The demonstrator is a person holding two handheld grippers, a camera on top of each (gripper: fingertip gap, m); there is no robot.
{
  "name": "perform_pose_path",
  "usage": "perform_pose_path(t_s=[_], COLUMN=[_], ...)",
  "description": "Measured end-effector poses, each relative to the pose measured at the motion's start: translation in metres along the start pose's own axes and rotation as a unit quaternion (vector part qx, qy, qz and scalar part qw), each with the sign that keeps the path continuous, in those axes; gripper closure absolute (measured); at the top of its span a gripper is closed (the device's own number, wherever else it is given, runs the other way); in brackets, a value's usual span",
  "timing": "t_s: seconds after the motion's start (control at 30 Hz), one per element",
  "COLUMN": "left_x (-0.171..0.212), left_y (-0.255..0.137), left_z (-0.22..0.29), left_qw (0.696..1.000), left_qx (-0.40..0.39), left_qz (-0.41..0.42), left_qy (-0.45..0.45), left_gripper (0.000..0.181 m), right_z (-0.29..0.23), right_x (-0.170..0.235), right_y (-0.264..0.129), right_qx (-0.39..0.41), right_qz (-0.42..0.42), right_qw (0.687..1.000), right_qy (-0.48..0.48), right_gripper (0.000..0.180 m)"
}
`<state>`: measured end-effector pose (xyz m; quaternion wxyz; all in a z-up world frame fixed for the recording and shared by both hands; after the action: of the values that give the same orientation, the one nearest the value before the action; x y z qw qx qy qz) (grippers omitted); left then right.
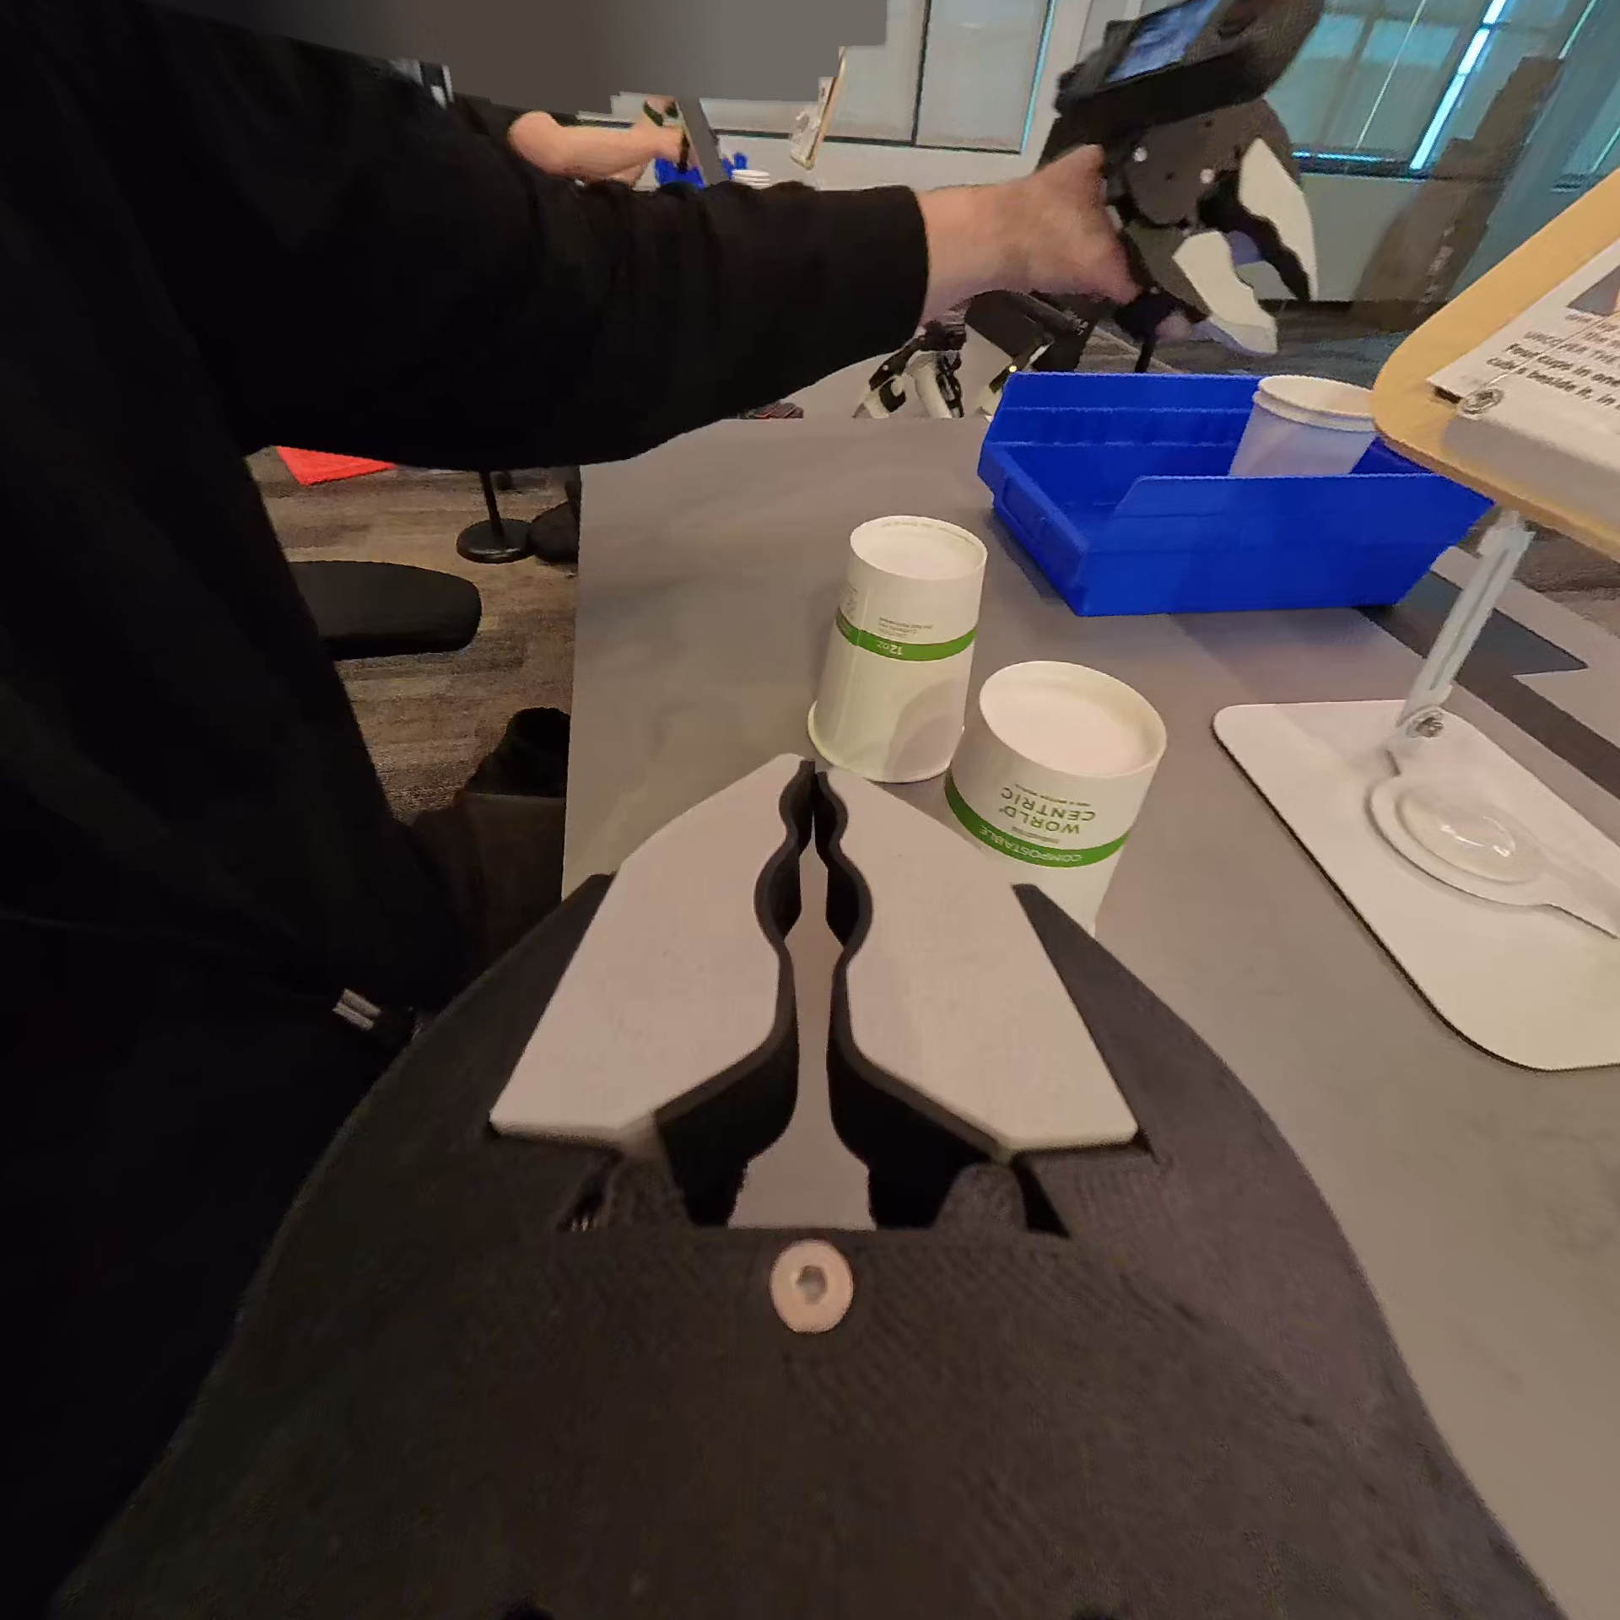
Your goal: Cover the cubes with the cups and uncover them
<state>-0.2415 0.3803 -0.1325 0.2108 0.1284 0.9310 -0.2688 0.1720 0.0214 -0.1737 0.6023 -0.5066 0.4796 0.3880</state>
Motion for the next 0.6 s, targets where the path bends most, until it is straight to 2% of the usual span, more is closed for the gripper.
perform_pose_path(t_s=[0.3,0.6], left_x=[0.016,0.023], left_y=[0.042,0.056], left_z=[-0.005,-0.011], left_qw=[0.996,0.993], left_qx=[0.061,0.083], left_qz=[-0.057,-0.072], left_qy=[0.037,0.033], left_gripper=[0.153,0.160], right_z=[-0.003,0.003], right_x=[0.014,0.022], right_y=[0.018,0.022], right_qx=[-0.043,-0.057], right_qz=[-0.006,-0.001], right_qw=[0.999,0.998], right_qy=[-0.006,0.009], right_gripper=[0.180,0.180])
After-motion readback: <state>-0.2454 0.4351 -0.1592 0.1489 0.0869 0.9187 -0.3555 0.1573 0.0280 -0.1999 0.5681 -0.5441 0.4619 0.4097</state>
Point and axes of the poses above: each gripper's, where its closed fingertips meet, y out along the fingers, x out of its underside, z = x × y across the jaws, the point moved 10 cm from there along -y, back along the fingers, and after that the axes turned 7 degrees about -x, right-handed, at the moved point
